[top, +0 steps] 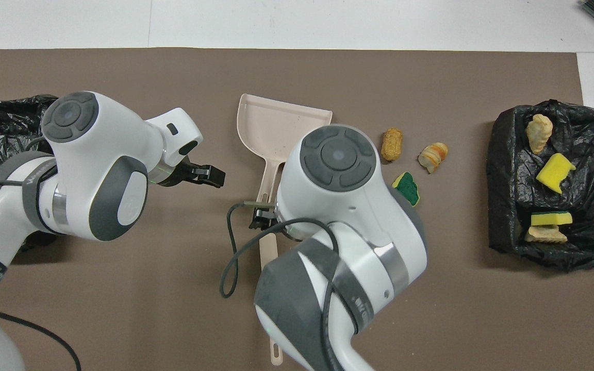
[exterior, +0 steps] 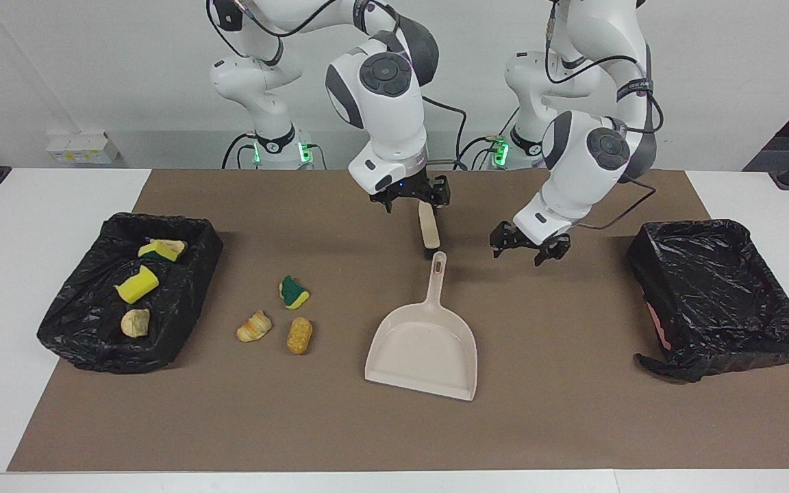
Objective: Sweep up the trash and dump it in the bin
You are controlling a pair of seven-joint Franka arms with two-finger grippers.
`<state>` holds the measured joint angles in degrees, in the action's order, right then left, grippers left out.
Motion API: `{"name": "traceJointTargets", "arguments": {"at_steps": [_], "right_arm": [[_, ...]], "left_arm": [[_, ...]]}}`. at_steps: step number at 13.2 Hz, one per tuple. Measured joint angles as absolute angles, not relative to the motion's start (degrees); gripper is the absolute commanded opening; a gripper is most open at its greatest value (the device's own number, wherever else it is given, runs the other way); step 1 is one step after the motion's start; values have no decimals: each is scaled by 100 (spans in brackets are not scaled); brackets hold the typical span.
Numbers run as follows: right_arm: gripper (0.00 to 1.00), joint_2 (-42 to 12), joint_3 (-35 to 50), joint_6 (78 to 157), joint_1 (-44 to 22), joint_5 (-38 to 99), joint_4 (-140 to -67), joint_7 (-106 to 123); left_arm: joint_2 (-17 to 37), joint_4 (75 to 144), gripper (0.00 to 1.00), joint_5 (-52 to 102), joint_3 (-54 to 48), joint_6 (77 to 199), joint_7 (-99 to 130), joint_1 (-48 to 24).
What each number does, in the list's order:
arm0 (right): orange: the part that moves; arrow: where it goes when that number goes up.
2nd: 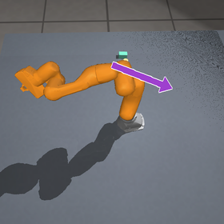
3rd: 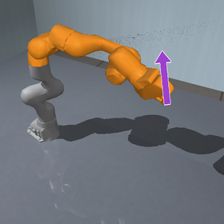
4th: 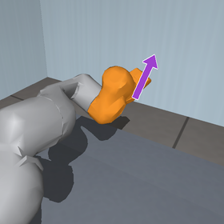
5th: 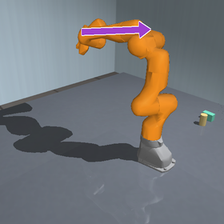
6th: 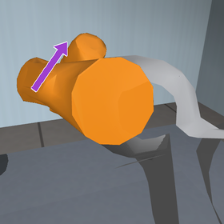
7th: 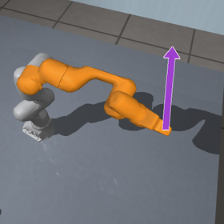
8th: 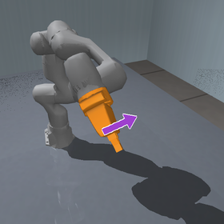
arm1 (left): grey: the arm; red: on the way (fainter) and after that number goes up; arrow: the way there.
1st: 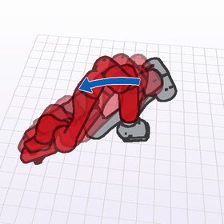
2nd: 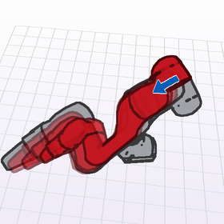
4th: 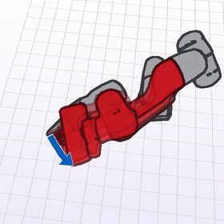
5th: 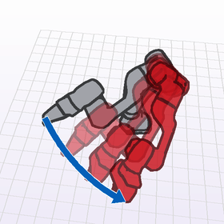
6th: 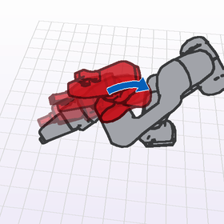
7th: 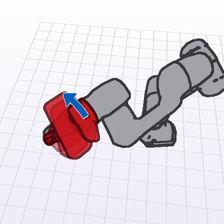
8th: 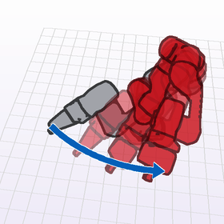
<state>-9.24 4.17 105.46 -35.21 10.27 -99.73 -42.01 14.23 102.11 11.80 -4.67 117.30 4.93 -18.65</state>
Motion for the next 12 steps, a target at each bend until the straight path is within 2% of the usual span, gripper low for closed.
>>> {"name": "traceJointTargets", "arguments": {"at_steps": [3, 5, 7, 9, 12], "right_arm": [[100, -243, 426, 11447, -3829, 1032, -11275, -4218], [100, 11, 424, 11622, -3896, 1043, -11642, -4218], [100, 45, 425, 11954, -4105, 1068, -11787, -4367], [100, -17, 429, 12228, -4326, 1069, -11906, -4529], [100, -134, 418, 12291, -4390, 1069, -11939, -4550]], "left_arm": [[1863, 9728, 100, 1189, -473, 11827, 882, -2161], [2059, 9611, 100, 1189, -477, 12020, 1136, -2307], [2179, 9529, 98, 1187, -481, 12132, 1282, -2463], [2300, 9515, 83, 1131, -477, 12154, 1440, -2606], [2532, 9484, 47, 934, -480, 12272, 1738, -2764]]}}
